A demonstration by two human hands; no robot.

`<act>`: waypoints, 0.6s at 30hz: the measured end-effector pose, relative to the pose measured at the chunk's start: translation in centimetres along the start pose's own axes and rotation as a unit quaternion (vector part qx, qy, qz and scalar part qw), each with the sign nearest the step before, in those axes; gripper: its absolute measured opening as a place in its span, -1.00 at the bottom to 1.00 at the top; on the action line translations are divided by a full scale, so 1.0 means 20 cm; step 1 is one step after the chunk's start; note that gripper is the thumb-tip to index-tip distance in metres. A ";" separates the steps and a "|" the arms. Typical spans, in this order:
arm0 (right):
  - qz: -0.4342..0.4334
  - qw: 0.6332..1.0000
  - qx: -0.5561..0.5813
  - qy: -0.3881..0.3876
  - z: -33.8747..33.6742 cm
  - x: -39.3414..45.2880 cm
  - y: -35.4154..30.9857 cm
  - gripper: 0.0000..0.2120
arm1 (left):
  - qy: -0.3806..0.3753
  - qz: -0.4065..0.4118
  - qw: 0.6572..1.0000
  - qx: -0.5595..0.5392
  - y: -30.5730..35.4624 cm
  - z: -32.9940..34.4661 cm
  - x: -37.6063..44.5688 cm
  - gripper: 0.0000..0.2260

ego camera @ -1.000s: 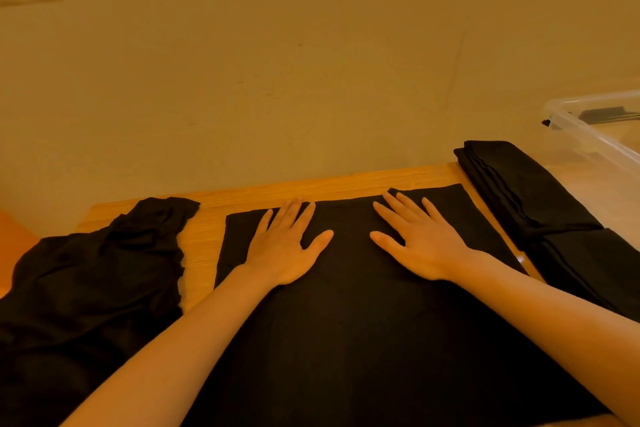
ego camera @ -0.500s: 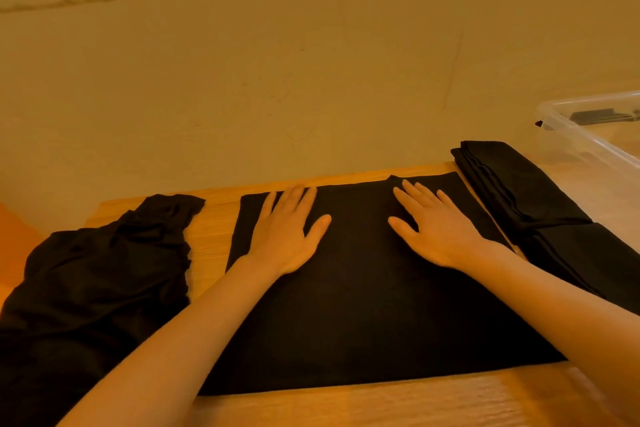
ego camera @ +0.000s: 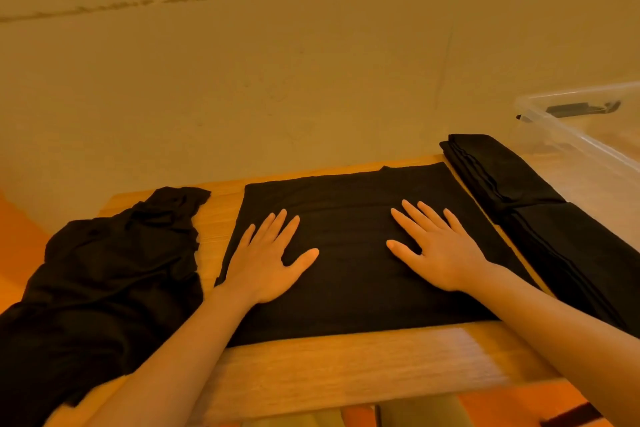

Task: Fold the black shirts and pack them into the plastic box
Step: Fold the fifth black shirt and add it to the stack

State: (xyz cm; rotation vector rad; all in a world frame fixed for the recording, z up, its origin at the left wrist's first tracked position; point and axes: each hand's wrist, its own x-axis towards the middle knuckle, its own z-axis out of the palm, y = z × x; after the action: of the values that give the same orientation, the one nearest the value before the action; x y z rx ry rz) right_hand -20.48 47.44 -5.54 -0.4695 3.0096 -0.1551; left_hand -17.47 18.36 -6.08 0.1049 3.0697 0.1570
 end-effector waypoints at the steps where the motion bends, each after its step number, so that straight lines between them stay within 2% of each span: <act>1: 0.000 1.000 0.003 -0.002 0.00 0.03 0.00 -0.28 | -0.001 0.000 1.000 -0.002 -0.02 0.00 0.03 -0.27; 5: 0.001 0.999 0.031 0.006 -0.02 0.13 -0.01 -0.36 | 0.006 -0.008 1.000 -0.012 -0.05 -0.03 0.10 -0.31; 9: -0.024 0.990 0.047 0.133 -0.05 0.02 -0.05 -0.47 | 0.084 -0.013 0.996 -0.010 0.00 -0.05 -0.02 -0.38; 10: -0.031 0.988 0.053 0.139 -0.05 -0.05 -0.05 -0.47 | 0.092 -0.006 0.996 -0.012 0.02 -0.05 -0.08 -0.37; 14: -0.050 0.997 0.052 0.040 0.02 -0.33 0.00 -0.22 | 0.041 0.008 0.999 -0.032 -0.02 0.00 -0.35 -0.19; 18: -0.071 0.996 0.052 0.010 0.04 -0.41 0.09 -0.15 | 0.045 0.013 0.999 -0.028 -0.13 0.05 -0.45 -0.26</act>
State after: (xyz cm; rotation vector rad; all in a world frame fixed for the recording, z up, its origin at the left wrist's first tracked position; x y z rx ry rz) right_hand -13.16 51.70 -5.83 -0.6739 2.9675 -0.3274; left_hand -8.68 15.29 -6.70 0.1374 3.1511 0.2558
